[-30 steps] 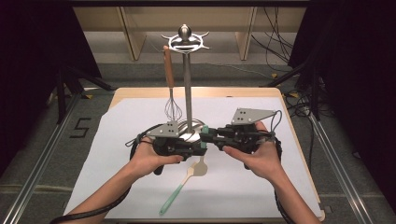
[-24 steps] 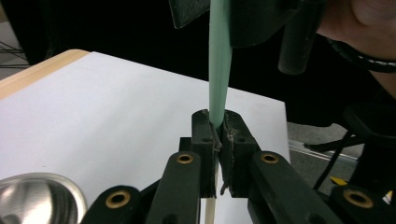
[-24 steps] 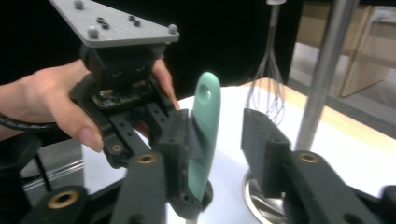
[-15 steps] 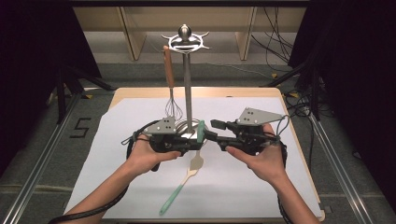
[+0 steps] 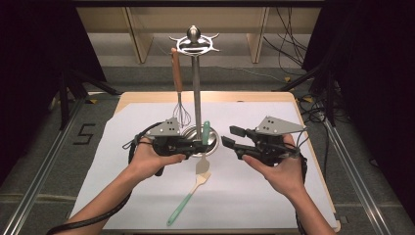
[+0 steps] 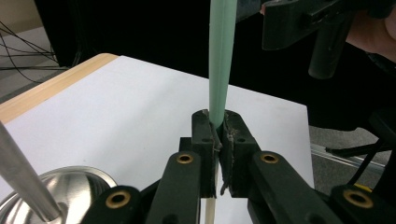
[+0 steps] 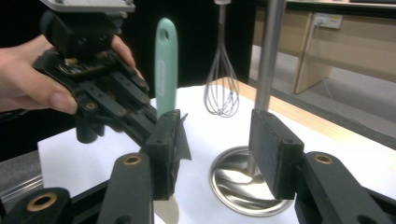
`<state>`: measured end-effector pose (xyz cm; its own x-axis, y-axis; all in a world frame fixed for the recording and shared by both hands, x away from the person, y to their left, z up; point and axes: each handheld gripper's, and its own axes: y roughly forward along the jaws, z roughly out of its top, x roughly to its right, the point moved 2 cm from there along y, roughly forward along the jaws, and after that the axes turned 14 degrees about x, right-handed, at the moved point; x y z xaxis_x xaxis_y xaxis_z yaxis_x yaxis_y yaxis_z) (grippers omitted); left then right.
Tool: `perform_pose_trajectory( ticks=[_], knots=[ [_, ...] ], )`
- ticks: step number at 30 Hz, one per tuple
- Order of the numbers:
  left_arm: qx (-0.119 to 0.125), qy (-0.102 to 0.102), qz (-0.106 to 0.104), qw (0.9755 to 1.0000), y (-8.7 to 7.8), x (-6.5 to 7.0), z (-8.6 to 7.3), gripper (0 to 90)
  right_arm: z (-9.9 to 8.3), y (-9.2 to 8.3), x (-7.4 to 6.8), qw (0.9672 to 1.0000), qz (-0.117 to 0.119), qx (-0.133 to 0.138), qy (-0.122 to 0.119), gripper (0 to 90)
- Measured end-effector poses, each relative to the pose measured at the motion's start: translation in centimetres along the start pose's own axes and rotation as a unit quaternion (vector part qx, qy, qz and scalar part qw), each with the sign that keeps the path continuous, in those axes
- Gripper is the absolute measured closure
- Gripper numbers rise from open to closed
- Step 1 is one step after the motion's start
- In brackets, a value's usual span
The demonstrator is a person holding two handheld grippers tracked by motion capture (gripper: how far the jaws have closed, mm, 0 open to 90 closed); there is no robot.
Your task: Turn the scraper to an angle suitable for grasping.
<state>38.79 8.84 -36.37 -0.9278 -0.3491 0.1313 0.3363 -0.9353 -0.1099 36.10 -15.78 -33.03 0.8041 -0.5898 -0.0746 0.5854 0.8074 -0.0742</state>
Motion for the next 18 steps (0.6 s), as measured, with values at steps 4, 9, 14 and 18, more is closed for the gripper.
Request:
perform_pose_trajectory(
  ticks=[4,9,14,18],
  knots=[
    [0.002,0.006,0.001,1.0,-0.1,-0.2,0.2,84.3,-0.4,-0.3,0.4,0.9999,-0.017,-0.002,0.0,54.3],
    [0.002,0.017,-0.003,0.9998,-0.1,-0.3,0.3,84.3,-0.9,-0.6,0.5,0.9995,-0.028,-0.013,0.004,54.5],
    [0.004,0.016,-0.001,0.9999,-0.2,-0.3,0.7,84.3,-1.5,-0.8,0.7,0.9989,-0.043,-0.018,0.008,54.4],
    [0.008,0.005,0.008,0.9999,-0.4,-0.3,1.2,84.4,-1.9,-1.0,0.7,0.998,-0.056,-0.024,0.018,54.4]
  ],
)
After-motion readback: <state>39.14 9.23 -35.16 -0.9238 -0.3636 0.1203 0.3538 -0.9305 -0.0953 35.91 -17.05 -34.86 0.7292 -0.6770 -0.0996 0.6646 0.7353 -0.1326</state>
